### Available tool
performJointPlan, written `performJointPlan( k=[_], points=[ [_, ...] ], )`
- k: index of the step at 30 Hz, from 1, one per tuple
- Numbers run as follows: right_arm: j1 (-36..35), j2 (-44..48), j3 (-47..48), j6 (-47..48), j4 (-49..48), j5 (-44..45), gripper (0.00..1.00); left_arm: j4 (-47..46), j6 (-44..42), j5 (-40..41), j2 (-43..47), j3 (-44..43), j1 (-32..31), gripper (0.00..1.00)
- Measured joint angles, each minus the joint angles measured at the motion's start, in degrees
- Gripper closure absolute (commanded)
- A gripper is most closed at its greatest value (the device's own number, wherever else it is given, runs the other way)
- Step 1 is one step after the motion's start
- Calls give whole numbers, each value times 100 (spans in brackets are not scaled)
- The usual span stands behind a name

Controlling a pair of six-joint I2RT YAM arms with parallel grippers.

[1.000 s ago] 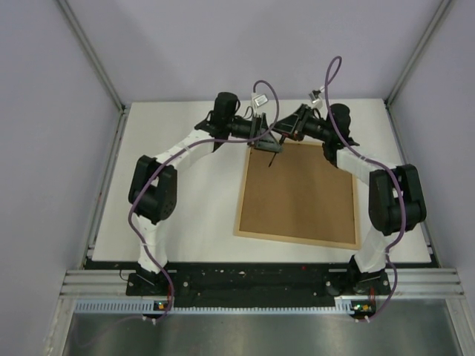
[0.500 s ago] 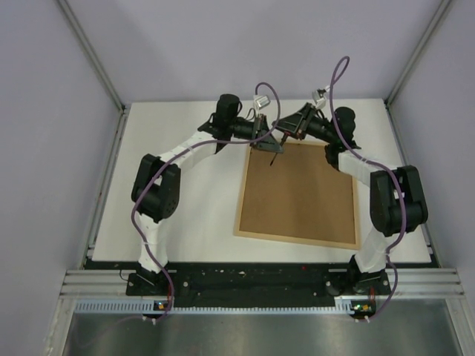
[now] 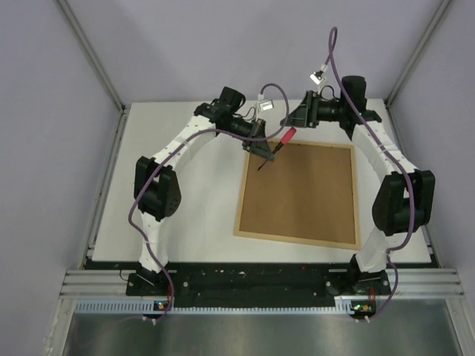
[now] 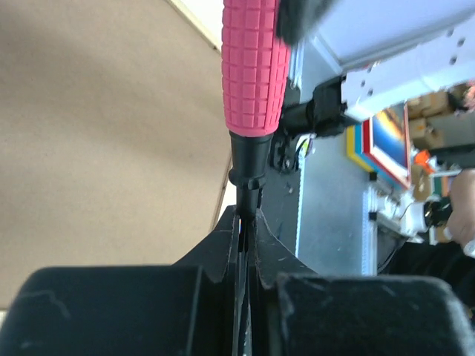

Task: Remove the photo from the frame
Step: Adjust the screwdriver.

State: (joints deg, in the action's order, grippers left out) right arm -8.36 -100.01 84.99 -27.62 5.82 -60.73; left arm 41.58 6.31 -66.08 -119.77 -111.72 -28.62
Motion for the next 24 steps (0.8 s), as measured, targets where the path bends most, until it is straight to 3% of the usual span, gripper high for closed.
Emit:
performJointPlan(
  k=[5, 9, 15, 24],
  points=[
    [101, -57, 483, 1541, 1849, -579, 46, 1711, -1725, 153, 0, -302, -2, 100],
    [98, -289, 483, 2120, 2739, -999, 46, 2389, -2413, 317, -4, -304, -2, 100],
    [37, -431, 474, 2756, 3552, -1276, 46, 2824, -2833, 575, -11, -343, -20, 100],
    [-470, -431, 426, 3211, 3923, -1294, 49, 3110, -3047, 763, -92, -586, -114, 100]
  ],
)
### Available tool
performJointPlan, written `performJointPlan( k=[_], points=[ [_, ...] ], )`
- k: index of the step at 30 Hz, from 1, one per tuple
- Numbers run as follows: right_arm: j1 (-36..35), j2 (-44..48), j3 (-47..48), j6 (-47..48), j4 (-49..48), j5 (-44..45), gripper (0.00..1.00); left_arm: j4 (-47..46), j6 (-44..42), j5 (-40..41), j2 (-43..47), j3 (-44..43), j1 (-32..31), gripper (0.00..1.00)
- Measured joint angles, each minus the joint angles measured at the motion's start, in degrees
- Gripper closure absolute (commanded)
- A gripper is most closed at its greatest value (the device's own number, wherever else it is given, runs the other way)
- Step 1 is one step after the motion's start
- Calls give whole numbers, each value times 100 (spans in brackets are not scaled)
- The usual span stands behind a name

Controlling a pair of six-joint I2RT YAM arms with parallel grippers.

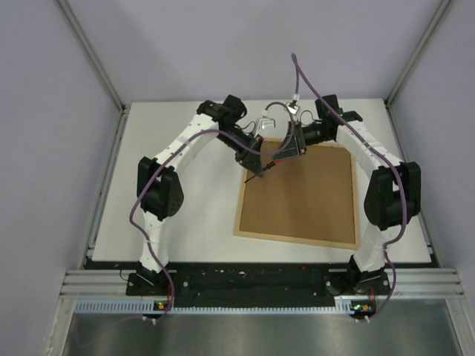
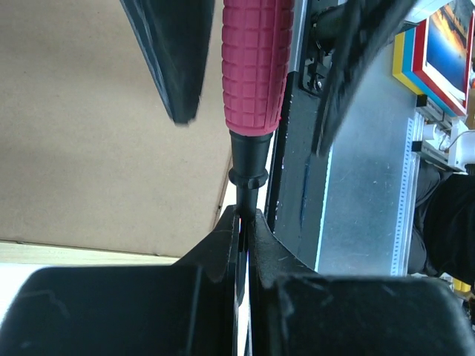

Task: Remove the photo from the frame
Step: Adjust the screwdriver.

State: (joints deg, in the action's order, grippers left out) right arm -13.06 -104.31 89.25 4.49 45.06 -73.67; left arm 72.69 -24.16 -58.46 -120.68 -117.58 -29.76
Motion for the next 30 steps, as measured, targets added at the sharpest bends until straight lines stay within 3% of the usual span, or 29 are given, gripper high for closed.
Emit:
performJointPlan(
  k=[22, 27, 30],
  points=[
    [-439, -35, 24, 1021, 1130, 175, 59, 372, -214, 68, -79, -101, -162, 100],
    [-516, -87, 111, 1069, 1182, 160, 65, 463, -245, 79, -81, -151, -205, 100],
    [-529, -98, 116, 1130, 1200, 166, 79, 505, -245, 74, -81, -157, -205, 100]
  ],
)
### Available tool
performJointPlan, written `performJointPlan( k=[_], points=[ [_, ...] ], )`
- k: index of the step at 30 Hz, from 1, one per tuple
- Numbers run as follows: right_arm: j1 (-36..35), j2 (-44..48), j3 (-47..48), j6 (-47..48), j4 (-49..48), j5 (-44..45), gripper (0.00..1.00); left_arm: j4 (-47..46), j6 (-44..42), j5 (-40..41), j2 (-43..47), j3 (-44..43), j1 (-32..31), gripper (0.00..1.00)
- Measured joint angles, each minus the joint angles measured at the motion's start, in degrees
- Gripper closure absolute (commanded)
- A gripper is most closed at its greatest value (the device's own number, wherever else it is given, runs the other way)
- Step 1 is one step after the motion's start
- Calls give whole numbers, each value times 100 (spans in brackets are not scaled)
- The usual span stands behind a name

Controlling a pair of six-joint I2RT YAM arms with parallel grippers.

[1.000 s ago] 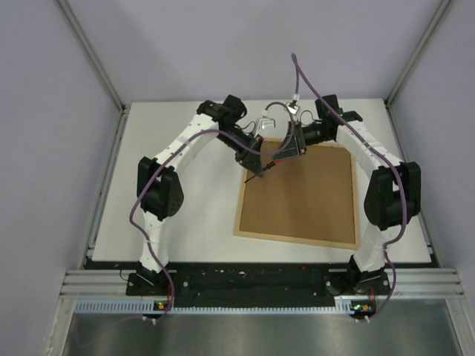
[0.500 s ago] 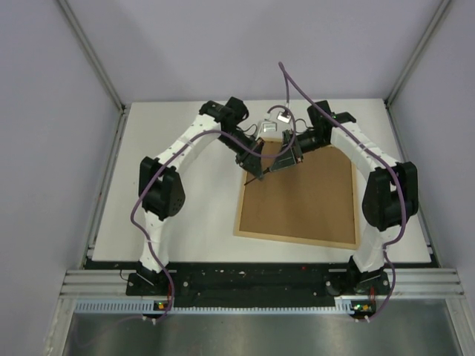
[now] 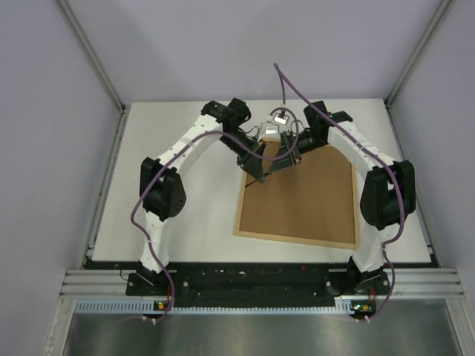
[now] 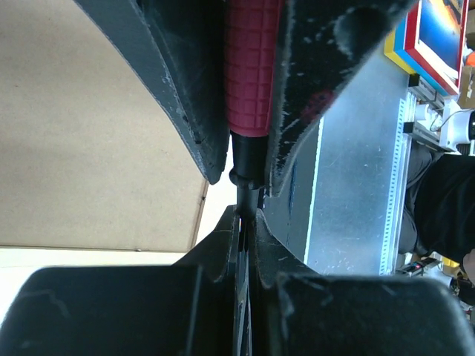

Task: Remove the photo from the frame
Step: Adjust the screwdriver, then release the photo frame item from the photo frame.

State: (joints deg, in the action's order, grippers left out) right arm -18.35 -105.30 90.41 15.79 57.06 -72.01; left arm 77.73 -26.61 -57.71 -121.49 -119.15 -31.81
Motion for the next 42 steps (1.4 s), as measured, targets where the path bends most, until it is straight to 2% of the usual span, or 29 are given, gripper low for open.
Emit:
performJointPlan(
  k=[2, 6, 8, 10, 12, 14, 16, 18, 19, 21, 27, 35, 42],
  points=[
    [-2, -13, 0, 79, 22, 26, 98, 37, -15, -17, 0, -9, 0, 100],
    [-2, -24, 4, 232, 129, 22, 100, 55, -37, 4, 0, -11, -11, 100],
    [-2, -24, 13, 343, 203, 28, 100, 52, -33, 24, 0, -11, -11, 83],
    [0, -24, 35, 442, 267, 63, 100, 7, 26, 57, 0, -2, 7, 59],
    [-2, -22, 55, 514, 337, 136, 100, -195, 131, 94, 9, 50, 52, 42],
    [20, -22, 68, 527, 387, 199, 100, -352, 208, 151, 28, 144, 164, 30],
    [98, -17, 79, 507, 369, 280, 100, -592, 358, 181, 66, 282, 382, 23],
    [177, 2, 72, 393, 216, 374, 100, -870, 557, 205, 120, 407, 695, 8],
    [227, 37, 33, 273, 4, 461, 100, -1001, 629, 219, 146, 457, 844, 5],
    [337, 153, -129, -7, -485, 643, 100, -1349, 907, 269, 201, 575, 1213, 2],
    [501, 439, -988, -1019, -2524, 1473, 100, -2544, 1941, 570, 175, 970, 1886, 2],
    [514, -356, -1392, -2787, -5204, 2253, 100, -3974, 3359, 907, -671, 1204, 1847, 2],
    [540, -1014, -1392, -3628, -6013, 2909, 100, -4559, 4037, 905, -1132, 1333, 1836, 2]
  ],
)
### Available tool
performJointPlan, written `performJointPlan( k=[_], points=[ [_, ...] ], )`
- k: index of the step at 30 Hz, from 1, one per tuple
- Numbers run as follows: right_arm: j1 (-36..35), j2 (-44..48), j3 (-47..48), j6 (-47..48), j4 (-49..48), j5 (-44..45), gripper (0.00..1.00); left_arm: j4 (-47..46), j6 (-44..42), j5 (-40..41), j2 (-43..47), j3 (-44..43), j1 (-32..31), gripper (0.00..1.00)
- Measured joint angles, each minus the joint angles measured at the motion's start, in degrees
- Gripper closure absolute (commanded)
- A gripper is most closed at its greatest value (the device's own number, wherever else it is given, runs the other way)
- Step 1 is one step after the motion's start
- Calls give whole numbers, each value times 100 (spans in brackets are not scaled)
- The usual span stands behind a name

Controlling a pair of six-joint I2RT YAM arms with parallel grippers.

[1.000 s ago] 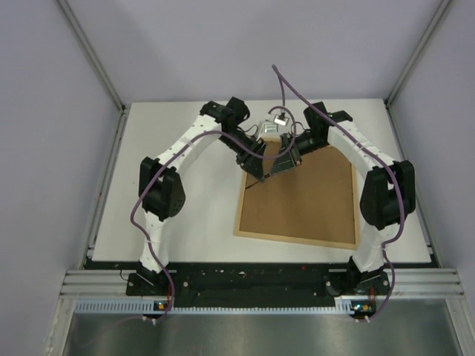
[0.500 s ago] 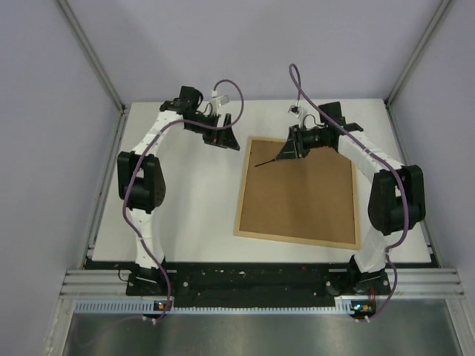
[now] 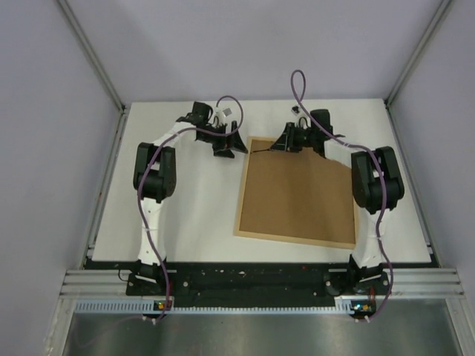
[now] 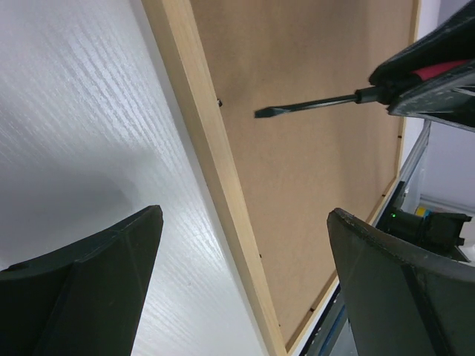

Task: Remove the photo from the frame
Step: Release the photo frame item from the photo frame.

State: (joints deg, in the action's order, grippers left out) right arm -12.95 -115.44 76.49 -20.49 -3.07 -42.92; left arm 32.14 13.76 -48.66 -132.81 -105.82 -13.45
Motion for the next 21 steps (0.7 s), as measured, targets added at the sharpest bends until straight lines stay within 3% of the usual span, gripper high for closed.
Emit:
performJointPlan(
  k=[21],
  points=[
    [188, -433, -199, -778, -826, 50, 100, -1067, 911, -544, -249, 83, -59, 2]
  ],
)
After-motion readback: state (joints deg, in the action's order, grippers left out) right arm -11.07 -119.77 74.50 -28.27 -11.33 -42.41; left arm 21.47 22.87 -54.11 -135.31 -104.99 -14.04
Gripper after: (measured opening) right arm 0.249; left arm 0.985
